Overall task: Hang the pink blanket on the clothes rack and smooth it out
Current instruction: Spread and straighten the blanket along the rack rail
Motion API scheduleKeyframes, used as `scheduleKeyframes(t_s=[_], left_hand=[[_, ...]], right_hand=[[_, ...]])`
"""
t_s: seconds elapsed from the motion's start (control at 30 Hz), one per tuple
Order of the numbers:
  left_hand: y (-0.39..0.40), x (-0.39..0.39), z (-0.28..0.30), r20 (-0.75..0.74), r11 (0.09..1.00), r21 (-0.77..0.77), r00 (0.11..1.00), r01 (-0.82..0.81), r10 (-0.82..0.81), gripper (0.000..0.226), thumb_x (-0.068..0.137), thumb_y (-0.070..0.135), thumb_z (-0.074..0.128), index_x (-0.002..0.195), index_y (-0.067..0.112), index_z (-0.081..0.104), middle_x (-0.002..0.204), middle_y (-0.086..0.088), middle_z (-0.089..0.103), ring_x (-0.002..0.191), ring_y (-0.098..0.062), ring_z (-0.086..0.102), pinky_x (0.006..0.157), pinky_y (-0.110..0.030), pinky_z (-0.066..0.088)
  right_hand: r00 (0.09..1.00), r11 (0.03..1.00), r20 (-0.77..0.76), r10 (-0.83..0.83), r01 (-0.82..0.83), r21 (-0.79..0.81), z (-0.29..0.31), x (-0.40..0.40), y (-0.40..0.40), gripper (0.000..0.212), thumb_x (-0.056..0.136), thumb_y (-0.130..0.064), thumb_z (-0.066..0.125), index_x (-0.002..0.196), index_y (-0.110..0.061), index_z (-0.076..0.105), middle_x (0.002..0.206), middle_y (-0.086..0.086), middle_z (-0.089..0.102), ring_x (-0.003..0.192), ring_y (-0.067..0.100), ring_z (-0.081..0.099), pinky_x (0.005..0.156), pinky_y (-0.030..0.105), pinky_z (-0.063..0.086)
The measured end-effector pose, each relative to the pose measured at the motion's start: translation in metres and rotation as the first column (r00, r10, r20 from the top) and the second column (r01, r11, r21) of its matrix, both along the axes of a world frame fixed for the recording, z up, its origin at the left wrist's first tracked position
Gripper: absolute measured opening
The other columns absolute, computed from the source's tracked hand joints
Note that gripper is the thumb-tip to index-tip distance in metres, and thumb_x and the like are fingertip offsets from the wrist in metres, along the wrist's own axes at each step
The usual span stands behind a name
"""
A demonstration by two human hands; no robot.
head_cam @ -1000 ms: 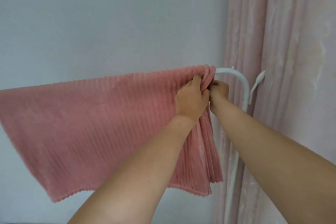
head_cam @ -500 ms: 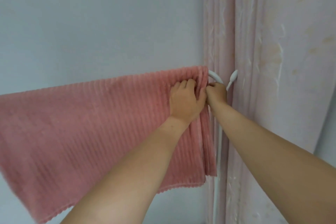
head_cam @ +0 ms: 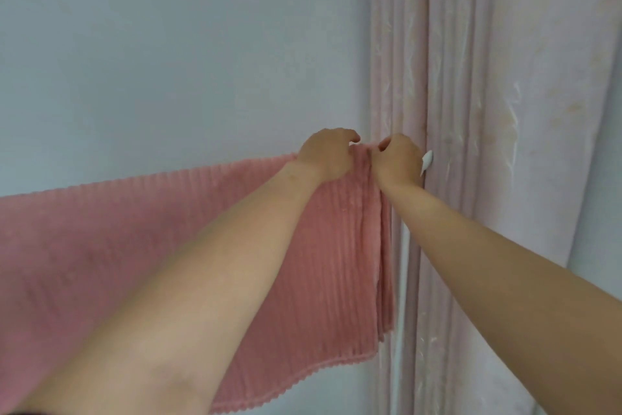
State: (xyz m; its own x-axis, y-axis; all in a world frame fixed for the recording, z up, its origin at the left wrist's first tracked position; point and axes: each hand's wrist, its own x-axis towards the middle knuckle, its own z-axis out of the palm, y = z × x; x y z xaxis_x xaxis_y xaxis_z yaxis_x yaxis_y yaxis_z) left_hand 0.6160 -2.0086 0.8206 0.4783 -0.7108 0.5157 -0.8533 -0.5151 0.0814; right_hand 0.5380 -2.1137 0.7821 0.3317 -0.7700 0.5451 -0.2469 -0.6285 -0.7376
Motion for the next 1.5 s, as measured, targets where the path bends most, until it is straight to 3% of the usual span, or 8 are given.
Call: scheduleKeyframes(t_s=[0.2, 0.3, 0.53, 0.63, 0.8, 0.97, 1.2, 1.5], left_hand=[[0.006, 0.016, 0.024, -0.197, 0.974, 0.151, 0.971, 0.166, -0.135, 0.051, 0.096, 0.007, 0.047, 0.145, 0.018, 0.051, 0.148, -0.008, 0.05, 0.134, -0.024, 0.05, 0.11, -0.033, 0.039], [0.009, 0.027, 0.028, -0.423, 0.968, 0.018, 0.879, 0.25, -0.219, 0.058, 0.094, 0.003, 0.053, 0.149, 0.021, 0.046, 0.148, -0.008, 0.05, 0.121, -0.023, 0.059, 0.096, -0.028, 0.048], [0.02, 0.044, 0.031, -0.643, 0.848, -0.433, 0.556, 0.305, -0.528, 0.049, 0.078, -0.02, 0.041, 0.114, 0.006, 0.063, 0.091, -0.009, 0.063, 0.083, -0.019, 0.059, 0.074, -0.03, 0.048], [0.028, 0.063, 0.032, -0.533, 0.835, -0.503, 0.681, 0.221, -0.502, 0.015, 0.08, -0.008, 0.06, 0.082, 0.006, 0.064, 0.08, -0.01, 0.061, 0.073, -0.019, 0.054, 0.068, -0.03, 0.042], [0.063, 0.093, 0.042, -0.204, 0.91, -0.397, 0.955, 0.12, -0.215, 0.009, 0.08, 0.014, 0.066, 0.075, 0.017, 0.059, 0.083, 0.001, 0.061, 0.08, -0.022, 0.057, 0.066, -0.027, 0.036], [0.107, 0.116, 0.045, -0.073, 0.959, -0.261, 0.988, 0.113, -0.136, 0.014, 0.081, 0.029, 0.063, 0.078, 0.015, 0.065, 0.091, -0.003, 0.068, 0.085, -0.027, 0.061, 0.068, -0.029, 0.042], [0.187, 0.111, 0.046, 0.303, 0.993, 0.069, 0.946, 0.093, -0.11, 0.028, 0.086, 0.046, 0.058, 0.096, 0.021, 0.067, 0.103, -0.005, 0.07, 0.096, -0.03, 0.065, 0.07, -0.031, 0.039], [0.336, 0.129, 0.051, 0.029, 0.995, 0.087, 0.998, 0.057, -0.06, 0.019, 0.088, 0.024, 0.059, 0.07, 0.017, 0.059, 0.074, 0.001, 0.058, 0.078, -0.026, 0.06, 0.063, -0.029, 0.037]], right_hand=[[0.996, 0.996, -0.09, -0.021, 0.029, 0.081, 0.013, 0.003, 0.018, 0.023, 0.096, -0.022, 0.049, 0.106, -0.005, 0.061, 0.098, 0.009, 0.066, 0.102, 0.027, 0.061, 0.09, 0.029, 0.024], [0.997, 0.998, -0.044, -0.056, 0.056, 0.005, 0.019, 0.005, 0.021, 0.011, 0.09, -0.016, 0.049, 0.097, -0.01, 0.054, 0.078, -0.003, 0.054, 0.086, 0.025, 0.056, 0.103, 0.038, 0.032], [0.914, 0.93, 0.175, 0.365, -0.367, -0.018, 0.071, 0.024, 0.035, 0.018, 0.089, -0.005, 0.063, 0.079, -0.016, 0.054, 0.075, 0.005, 0.056, 0.071, 0.017, 0.054, 0.066, 0.033, 0.045], [0.908, 0.935, 0.23, 0.35, -0.354, -0.023, 0.072, 0.031, 0.046, 0.021, 0.09, -0.004, 0.059, 0.078, -0.018, 0.051, 0.075, 0.009, 0.057, 0.074, 0.025, 0.06, 0.071, 0.04, 0.049], [0.934, 0.941, 0.114, 0.339, -0.335, -0.054, 0.049, 0.038, 0.092, 0.02, 0.091, -0.029, 0.066, 0.095, -0.015, 0.052, 0.073, -0.007, 0.056, 0.063, 0.008, 0.054, 0.058, 0.026, 0.042], [0.989, 0.983, -0.053, 0.14, -0.146, -0.116, 0.024, 0.059, 0.124, 0.022, 0.081, -0.025, 0.071, 0.097, -0.015, 0.06, 0.082, -0.005, 0.06, 0.081, 0.019, 0.06, 0.064, 0.029, 0.038], [0.987, 0.977, 0.109, -0.12, 0.137, -0.163, 0.037, 0.058, 0.194, 0.013, 0.086, -0.013, 0.054, 0.088, -0.008, 0.065, 0.084, 0.007, 0.063, 0.081, 0.025, 0.055, 0.065, 0.027, 0.03], [0.986, 0.964, 0.144, 0.079, -0.039, -0.263, 0.034, 0.069, 0.324, 0.016, 0.086, -0.011, 0.051, 0.092, -0.012, 0.066, 0.081, -0.003, 0.063, 0.079, 0.021, 0.059, 0.067, 0.026, 0.035]])
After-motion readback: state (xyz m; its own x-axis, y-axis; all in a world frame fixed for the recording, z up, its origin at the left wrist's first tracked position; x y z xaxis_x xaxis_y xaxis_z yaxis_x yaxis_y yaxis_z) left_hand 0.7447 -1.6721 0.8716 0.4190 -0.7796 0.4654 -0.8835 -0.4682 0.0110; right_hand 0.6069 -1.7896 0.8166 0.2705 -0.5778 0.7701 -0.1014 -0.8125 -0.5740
